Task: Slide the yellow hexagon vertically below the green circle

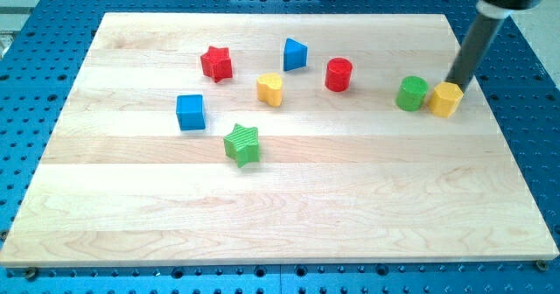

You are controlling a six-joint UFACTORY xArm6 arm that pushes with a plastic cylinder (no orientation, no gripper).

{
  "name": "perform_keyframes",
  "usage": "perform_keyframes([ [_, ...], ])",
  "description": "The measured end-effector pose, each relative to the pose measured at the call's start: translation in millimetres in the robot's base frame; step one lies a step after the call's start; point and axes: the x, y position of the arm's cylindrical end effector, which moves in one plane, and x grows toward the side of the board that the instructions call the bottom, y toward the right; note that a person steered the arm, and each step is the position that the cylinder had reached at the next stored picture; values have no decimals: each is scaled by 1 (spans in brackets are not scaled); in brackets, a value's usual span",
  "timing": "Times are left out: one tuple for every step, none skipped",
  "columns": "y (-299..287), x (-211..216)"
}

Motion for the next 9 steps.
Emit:
perform_keyframes([
  [-28,32],
  [-38,33],
  [-36,9],
  [-47,-23],
  [-53,-26],
  [-57,-34],
  [-55,-52],
  [-78,-20],
  [-117,14],
])
